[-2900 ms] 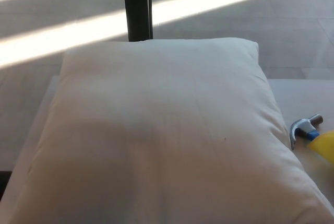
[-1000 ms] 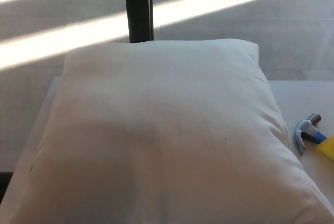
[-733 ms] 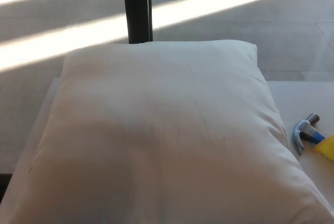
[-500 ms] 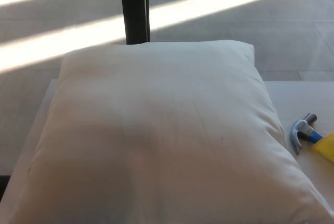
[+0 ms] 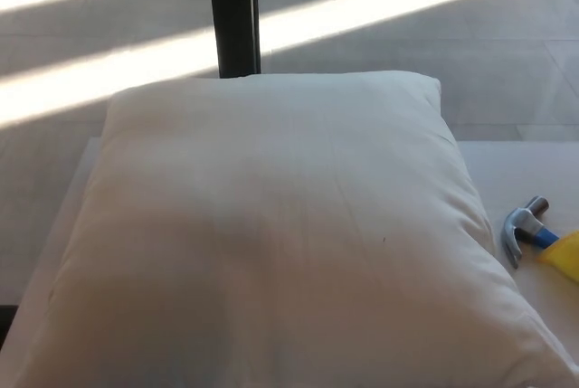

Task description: A hammer is kept on the right hand side and a pillow is kept on the left hand side on the desk infront of the robot and the robot uses its right hand to pick up the hammer and makes a downward swinging motion to hit the pillow

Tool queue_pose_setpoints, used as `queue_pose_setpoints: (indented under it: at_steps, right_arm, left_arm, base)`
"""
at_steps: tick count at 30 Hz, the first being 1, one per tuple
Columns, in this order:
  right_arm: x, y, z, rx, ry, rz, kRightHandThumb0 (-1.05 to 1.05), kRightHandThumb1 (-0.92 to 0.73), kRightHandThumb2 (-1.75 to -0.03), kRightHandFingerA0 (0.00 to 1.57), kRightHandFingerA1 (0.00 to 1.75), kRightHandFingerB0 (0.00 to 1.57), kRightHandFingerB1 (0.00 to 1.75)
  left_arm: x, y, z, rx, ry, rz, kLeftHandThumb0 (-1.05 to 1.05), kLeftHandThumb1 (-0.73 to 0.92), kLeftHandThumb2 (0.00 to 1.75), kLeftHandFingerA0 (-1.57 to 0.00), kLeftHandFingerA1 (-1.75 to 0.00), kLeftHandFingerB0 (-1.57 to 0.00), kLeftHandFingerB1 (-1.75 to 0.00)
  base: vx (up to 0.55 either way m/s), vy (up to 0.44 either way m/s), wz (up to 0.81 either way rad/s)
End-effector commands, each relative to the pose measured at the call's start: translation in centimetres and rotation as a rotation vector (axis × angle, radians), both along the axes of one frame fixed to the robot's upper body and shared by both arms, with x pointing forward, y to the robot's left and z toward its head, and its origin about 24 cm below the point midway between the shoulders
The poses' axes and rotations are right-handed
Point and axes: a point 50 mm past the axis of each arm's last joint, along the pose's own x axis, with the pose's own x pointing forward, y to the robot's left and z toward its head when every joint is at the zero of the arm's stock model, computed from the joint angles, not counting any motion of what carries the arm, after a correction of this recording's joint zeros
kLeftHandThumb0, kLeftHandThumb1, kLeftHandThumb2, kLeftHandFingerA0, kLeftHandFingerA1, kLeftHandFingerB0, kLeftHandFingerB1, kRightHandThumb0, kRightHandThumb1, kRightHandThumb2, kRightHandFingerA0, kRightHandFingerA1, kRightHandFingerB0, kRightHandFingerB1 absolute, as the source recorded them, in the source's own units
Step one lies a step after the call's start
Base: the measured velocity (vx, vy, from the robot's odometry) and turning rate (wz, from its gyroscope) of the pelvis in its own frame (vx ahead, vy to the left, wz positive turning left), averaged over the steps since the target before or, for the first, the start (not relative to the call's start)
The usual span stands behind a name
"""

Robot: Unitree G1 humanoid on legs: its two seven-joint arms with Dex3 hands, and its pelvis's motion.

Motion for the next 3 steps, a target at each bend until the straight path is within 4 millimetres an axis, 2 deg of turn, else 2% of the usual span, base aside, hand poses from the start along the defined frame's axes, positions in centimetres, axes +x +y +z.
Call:
queue_pose_setpoints:
  at_steps: [1, 2, 3]
  right_arm:
    - [-1.12, 2.6, -3.8, 0.227, 0.008, -0.005, -0.61, -0.68, -0.74, 0.0, 0.43, 0.0, 0.17]
    - [-1.13, 2.73, -3.9, 0.229, -0.016, 0.018, -0.54, -0.76, -0.62, 0.0, 0.34, 0.0, 0.26]
    - [-1.13, 2.73, -3.9, 0.229, -0.016, 0.018, -0.54, -0.76, -0.62, 0.0, 0.34, 0.0, 0.26]
  left_arm:
    - [-2.15, 1.09, 0.21, 0.056, 0.09, 0.133, -0.64, 0.71, 0.61, -0.76, -0.61, -0.61, -0.52]
    - [-2.17, 1.0, 0.11, 0.062, 0.104, 0.128, -0.63, 0.72, 0.61, -0.75, -0.6, -0.61, -0.53]
    - [-2.17, 1.0, 0.11, 0.062, 0.104, 0.128, -0.63, 0.72, 0.61, -0.75, -0.6, -0.61, -0.53]
  base:
    - [0.0, 0.0, 0.0]
    - [0.0, 0.0, 0.0]
    - [0.0, 0.0, 0.0]
